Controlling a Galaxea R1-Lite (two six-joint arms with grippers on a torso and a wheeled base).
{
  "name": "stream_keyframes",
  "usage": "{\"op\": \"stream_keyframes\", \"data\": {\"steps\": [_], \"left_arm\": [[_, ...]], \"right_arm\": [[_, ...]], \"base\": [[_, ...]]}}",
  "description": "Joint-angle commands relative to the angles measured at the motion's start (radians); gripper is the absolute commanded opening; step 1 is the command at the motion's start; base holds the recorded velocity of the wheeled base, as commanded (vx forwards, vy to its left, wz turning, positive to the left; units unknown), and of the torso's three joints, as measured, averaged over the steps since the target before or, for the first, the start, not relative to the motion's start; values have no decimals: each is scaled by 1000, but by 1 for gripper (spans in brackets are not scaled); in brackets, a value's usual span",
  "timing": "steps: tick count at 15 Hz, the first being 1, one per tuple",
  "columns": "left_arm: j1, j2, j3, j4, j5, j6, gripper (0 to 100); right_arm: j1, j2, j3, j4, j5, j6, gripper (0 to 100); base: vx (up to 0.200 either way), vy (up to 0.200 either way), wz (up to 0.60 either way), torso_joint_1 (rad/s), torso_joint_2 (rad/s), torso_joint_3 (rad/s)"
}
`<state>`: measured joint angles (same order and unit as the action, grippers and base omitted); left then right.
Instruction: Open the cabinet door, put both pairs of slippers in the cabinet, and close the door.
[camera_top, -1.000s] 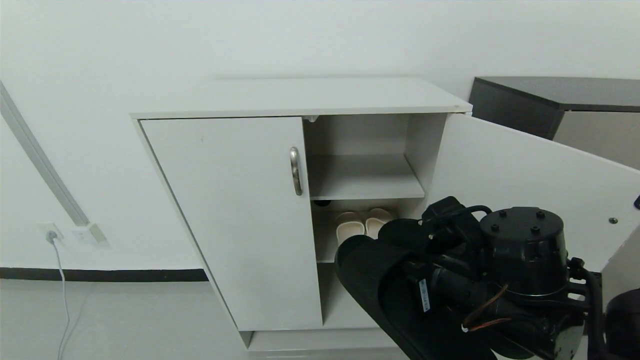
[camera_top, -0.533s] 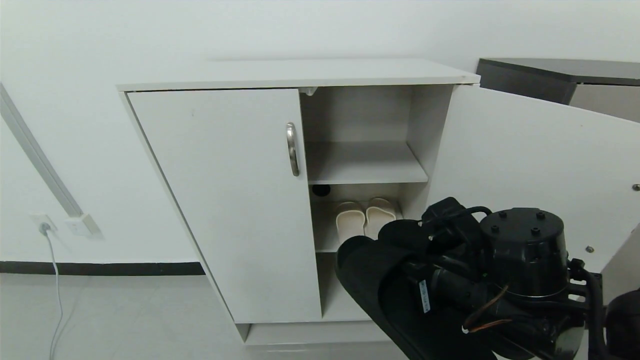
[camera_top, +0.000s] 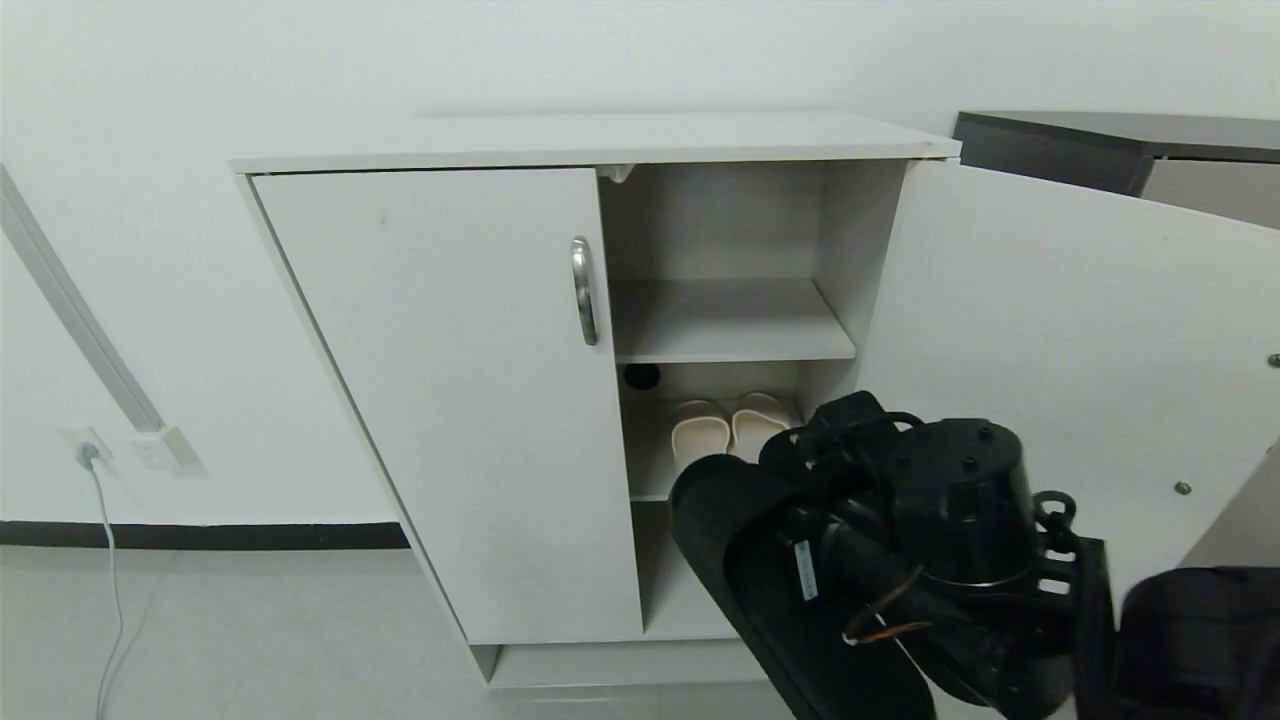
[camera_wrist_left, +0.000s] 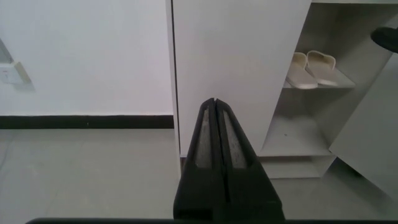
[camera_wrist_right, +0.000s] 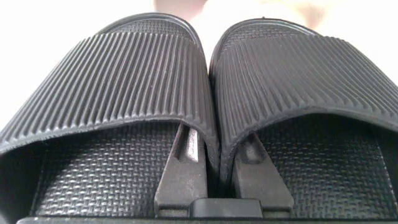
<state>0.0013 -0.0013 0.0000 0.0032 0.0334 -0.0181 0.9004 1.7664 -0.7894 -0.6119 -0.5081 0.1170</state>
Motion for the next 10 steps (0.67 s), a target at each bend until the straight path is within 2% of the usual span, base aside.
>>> {"op": "stream_keyframes", "data": {"steps": [1,4,5,7,10], "left_arm": [[0,1,0,0,0,0,0],[0,1,0,0,0,0,0],[0,1,0,0,0,0,0],[0,1,0,0,0,1,0],[0,1,0,0,-1,3,0]], "right_arm": [[54,206,-254,100,-175,89,0],[60,242,-571,466,-310,253,0],[57,245,-631,524,-351,271,0],[40,249,-689,535,-363,259,0],[21,251,-699,531,-365,225,0]], "base": [[0,0,0,2,76,27],[0,0,0,0,0,0],[0,0,0,0,0,0],[0,0,0,0,0,0],[0,0,0,0,0,0]]}}
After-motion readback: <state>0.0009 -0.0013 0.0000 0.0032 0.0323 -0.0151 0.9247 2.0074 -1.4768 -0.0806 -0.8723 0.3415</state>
